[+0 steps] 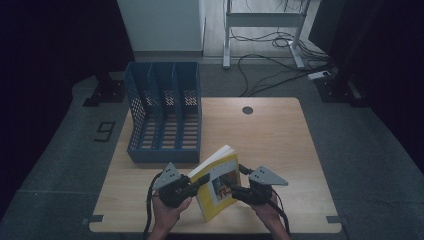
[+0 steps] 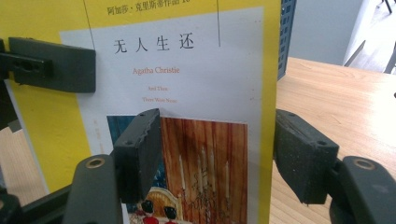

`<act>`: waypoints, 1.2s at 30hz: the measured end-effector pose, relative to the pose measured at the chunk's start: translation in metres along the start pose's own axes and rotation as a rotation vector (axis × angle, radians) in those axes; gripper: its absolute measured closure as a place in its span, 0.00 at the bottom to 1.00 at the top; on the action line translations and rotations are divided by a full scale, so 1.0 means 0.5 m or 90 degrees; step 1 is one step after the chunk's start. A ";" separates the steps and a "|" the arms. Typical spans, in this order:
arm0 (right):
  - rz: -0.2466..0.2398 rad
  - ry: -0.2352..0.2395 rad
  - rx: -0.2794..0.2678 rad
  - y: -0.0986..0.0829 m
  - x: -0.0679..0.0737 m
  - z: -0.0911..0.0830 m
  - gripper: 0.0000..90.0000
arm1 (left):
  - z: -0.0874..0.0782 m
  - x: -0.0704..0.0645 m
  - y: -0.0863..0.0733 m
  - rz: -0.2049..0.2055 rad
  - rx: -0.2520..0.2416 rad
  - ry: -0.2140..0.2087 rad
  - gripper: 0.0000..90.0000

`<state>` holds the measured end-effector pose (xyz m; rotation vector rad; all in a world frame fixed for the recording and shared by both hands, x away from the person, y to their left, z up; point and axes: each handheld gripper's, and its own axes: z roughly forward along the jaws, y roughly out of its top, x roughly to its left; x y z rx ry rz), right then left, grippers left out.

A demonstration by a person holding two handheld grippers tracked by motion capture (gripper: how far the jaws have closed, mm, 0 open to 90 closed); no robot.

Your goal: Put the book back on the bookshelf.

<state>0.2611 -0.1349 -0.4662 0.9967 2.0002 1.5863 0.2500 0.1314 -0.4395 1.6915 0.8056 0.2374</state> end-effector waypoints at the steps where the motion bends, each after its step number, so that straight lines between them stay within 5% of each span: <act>1: 0.000 0.001 0.000 0.000 -0.001 -0.001 0.39 | -0.001 0.000 0.001 0.001 -0.005 0.003 0.84; 17: 0.025 0.000 0.002 -0.006 -0.023 -0.023 0.39 | -0.030 0.024 0.029 -0.015 -0.038 0.032 0.84; 24: 0.020 -0.018 0.044 -0.042 -0.055 -0.028 0.38 | -0.049 0.040 0.049 -0.024 -0.058 0.042 0.84; 31: 0.047 -0.040 0.093 -0.089 -0.096 -0.012 0.38 | -0.057 0.041 0.070 -0.022 -0.059 0.059 0.84; 36: 0.092 -0.036 0.092 -0.108 -0.116 -0.014 0.38 | -0.051 0.042 0.087 -0.026 -0.066 0.056 0.84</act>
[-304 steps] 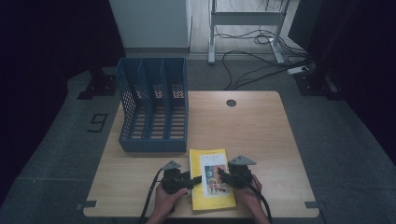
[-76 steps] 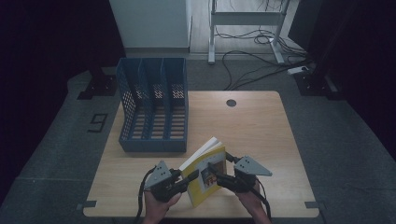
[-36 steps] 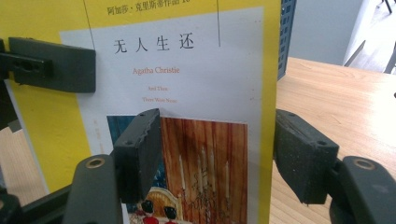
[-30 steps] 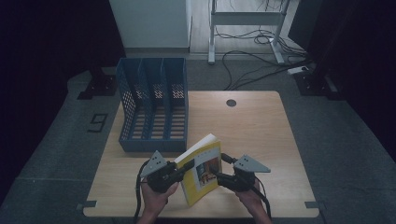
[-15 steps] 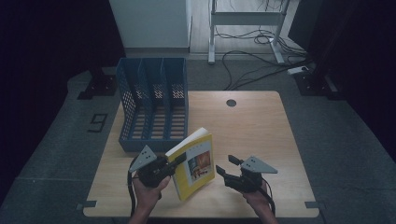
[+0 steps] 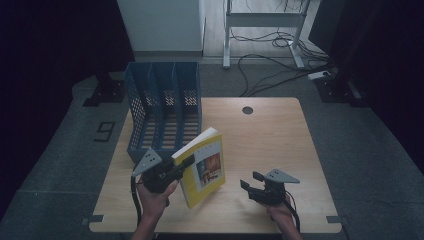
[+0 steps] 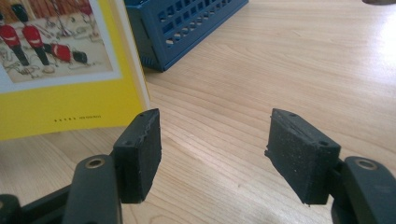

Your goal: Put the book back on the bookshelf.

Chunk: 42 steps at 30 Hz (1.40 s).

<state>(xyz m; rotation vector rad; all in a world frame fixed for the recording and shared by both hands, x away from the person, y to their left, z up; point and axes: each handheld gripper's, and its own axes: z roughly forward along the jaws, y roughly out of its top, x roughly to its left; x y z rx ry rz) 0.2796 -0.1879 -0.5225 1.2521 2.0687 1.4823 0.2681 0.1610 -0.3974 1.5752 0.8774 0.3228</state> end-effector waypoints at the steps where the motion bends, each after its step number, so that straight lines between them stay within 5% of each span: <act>1: 0.007 0.002 -0.002 0.000 -0.003 -0.002 0.38 | 0.003 0.001 0.002 -0.002 -0.001 -0.002 0.84; 10: 0.031 0.002 0.002 -0.012 -0.029 -0.004 0.38 | 0.032 0.003 0.009 -0.011 0.008 0.009 0.84; 16: -0.019 -0.037 0.035 -0.022 -0.015 0.009 0.36 | 0.037 -0.004 0.014 -0.014 0.015 0.015 0.84; 42: -0.006 -0.076 0.076 -0.034 -0.048 0.015 0.35 | 0.022 0.007 0.086 -0.017 -0.035 0.027 0.84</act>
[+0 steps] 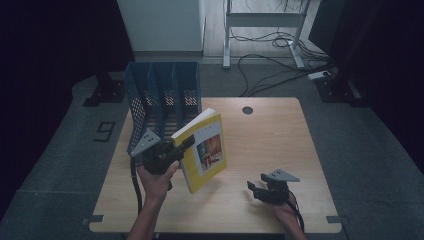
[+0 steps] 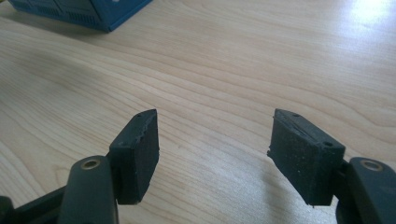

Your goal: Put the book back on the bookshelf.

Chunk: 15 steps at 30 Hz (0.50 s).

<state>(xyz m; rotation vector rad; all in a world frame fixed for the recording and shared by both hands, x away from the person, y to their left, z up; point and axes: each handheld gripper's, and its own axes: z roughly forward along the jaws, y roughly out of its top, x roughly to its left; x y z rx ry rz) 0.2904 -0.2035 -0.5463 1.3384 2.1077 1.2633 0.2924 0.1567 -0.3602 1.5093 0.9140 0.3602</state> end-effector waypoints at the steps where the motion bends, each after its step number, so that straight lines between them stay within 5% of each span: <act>1: -0.003 -0.007 0.004 -0.001 0.000 0.002 0.35 | -0.001 -0.001 0.002 0.000 -0.002 0.001 0.84; 15: -0.016 -0.027 0.051 -0.007 0.005 0.017 0.34 | -0.011 0.000 0.038 -0.005 -0.023 0.017 0.84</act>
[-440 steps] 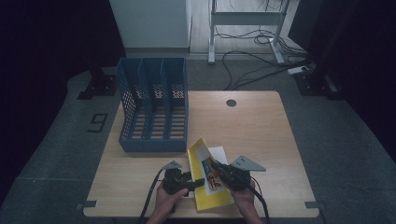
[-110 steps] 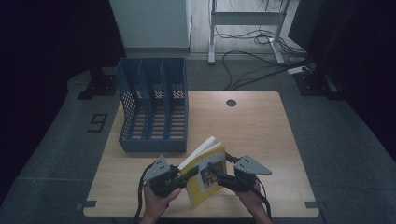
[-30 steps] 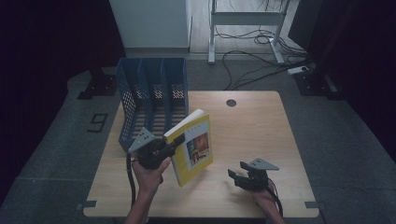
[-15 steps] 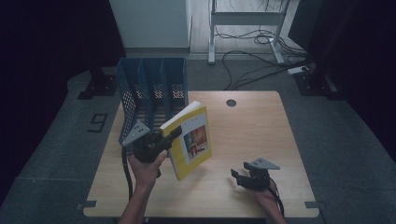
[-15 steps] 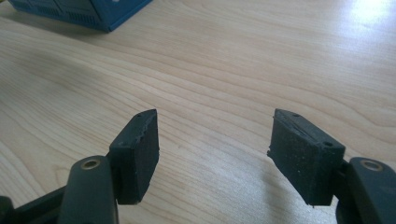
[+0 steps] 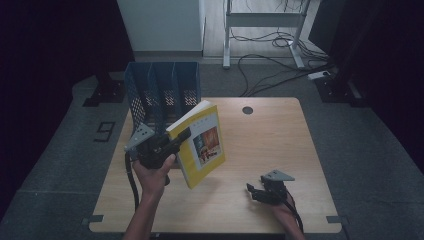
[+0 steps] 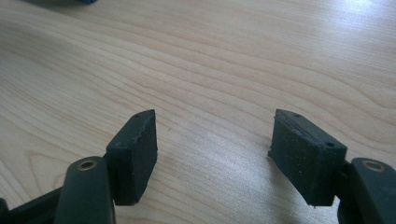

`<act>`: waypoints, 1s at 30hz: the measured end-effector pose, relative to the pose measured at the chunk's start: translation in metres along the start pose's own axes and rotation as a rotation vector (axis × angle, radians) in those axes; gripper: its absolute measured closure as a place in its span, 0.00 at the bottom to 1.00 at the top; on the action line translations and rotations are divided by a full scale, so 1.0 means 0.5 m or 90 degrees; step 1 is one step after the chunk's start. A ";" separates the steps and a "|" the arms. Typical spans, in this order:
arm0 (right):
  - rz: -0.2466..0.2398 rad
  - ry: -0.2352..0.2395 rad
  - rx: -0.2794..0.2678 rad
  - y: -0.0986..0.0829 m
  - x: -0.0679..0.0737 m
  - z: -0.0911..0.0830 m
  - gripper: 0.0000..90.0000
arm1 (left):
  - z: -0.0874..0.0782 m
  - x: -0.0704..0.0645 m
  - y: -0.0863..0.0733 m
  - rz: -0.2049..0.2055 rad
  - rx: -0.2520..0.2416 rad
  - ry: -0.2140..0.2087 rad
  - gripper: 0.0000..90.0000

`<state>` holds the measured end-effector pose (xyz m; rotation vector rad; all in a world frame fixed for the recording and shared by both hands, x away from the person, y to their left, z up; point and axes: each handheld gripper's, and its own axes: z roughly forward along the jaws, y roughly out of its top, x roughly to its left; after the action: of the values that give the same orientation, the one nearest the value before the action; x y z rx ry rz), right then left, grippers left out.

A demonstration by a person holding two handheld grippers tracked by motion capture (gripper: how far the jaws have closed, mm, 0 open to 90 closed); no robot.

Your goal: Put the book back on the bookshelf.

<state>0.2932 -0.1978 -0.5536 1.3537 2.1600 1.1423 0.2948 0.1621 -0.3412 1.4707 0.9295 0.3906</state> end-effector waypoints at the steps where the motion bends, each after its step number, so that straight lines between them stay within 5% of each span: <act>1: 0.000 0.000 0.007 0.000 0.001 0.001 0.34 | 0.000 -0.002 0.002 0.005 -0.001 0.004 0.84; 19: -0.047 -0.045 0.023 0.002 0.019 0.009 0.32 | -0.006 0.022 0.029 -0.012 -0.014 0.026 0.84; 30: -0.041 -0.047 0.022 0.003 0.018 0.010 0.31 | -0.007 0.032 0.044 -0.011 -0.023 0.046 0.84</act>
<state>0.2928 -0.1877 -0.5546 1.3102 2.1635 1.0190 0.3090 0.1788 -0.3244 1.4225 0.9883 0.4480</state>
